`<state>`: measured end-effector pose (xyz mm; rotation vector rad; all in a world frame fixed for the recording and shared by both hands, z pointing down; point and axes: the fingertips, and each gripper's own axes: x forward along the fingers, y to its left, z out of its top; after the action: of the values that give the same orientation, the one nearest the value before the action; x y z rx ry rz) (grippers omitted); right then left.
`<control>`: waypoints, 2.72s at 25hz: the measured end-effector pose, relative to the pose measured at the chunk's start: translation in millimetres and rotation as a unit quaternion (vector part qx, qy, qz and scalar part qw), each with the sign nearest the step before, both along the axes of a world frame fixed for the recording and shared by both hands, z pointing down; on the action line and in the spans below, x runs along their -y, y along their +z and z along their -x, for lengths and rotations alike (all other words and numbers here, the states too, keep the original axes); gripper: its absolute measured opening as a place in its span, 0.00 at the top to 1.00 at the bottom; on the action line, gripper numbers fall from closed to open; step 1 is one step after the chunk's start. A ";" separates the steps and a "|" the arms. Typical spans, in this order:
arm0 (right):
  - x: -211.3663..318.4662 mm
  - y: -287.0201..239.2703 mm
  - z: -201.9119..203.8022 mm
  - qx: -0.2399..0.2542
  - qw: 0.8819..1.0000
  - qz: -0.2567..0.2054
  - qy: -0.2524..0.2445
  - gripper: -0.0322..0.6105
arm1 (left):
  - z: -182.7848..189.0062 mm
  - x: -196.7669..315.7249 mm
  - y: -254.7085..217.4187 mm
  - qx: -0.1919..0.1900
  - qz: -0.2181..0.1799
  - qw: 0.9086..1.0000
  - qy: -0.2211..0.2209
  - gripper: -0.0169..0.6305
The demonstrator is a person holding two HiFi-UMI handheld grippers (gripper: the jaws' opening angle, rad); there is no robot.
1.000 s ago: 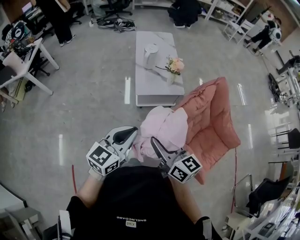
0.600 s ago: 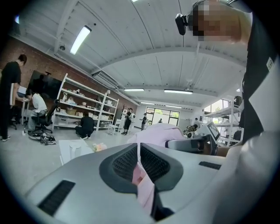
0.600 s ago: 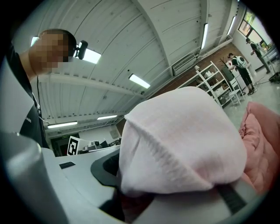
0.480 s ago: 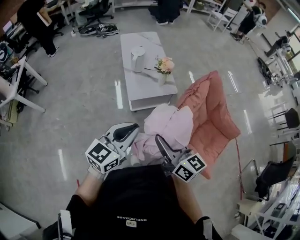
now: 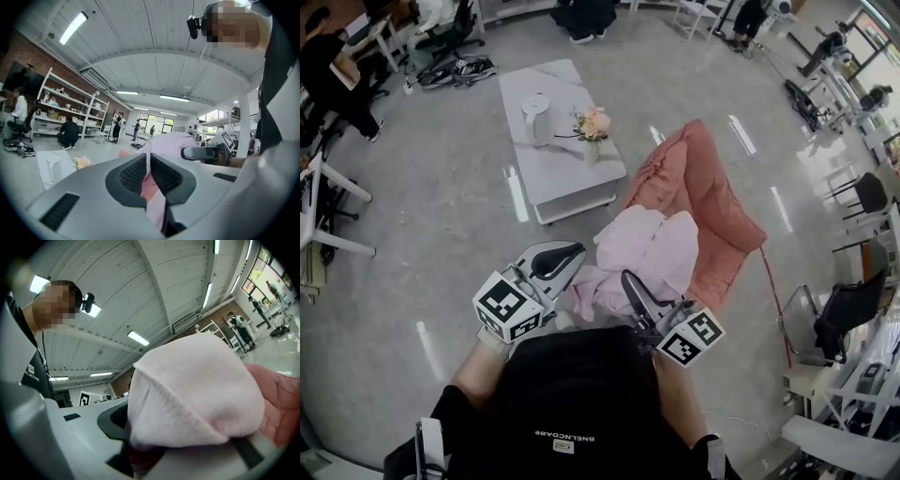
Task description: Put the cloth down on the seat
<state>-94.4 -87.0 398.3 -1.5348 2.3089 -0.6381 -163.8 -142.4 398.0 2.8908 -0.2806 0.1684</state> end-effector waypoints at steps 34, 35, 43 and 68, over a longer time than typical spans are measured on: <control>-267.0 -74.2 -388.5 0.002 0.902 -0.018 0.430 0.67 | -371.3 -149.1 -49.3 0.007 -0.029 0.954 0.299 0.95; -273.0 -78.2 -397.6 -0.002 0.898 -0.022 0.439 0.67 | -379.8 -149.9 -51.4 0.005 -0.031 0.952 0.303 0.95; -325.7 -113.3 -477.5 -0.037 0.873 -0.038 0.485 0.67 | -445.2 -173.3 -70.7 -0.012 -0.046 0.949 0.313 0.95; -299.4 -141.3 -661.6 -0.081 0.874 -0.054 0.477 0.67 | -575.6 -145.2 -70.2 0.007 -0.075 0.960 0.271 0.82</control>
<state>567.2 212.5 257.0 -2.4030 1.3168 -0.1032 411.8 2.8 327.8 3.0433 0.5284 0.2665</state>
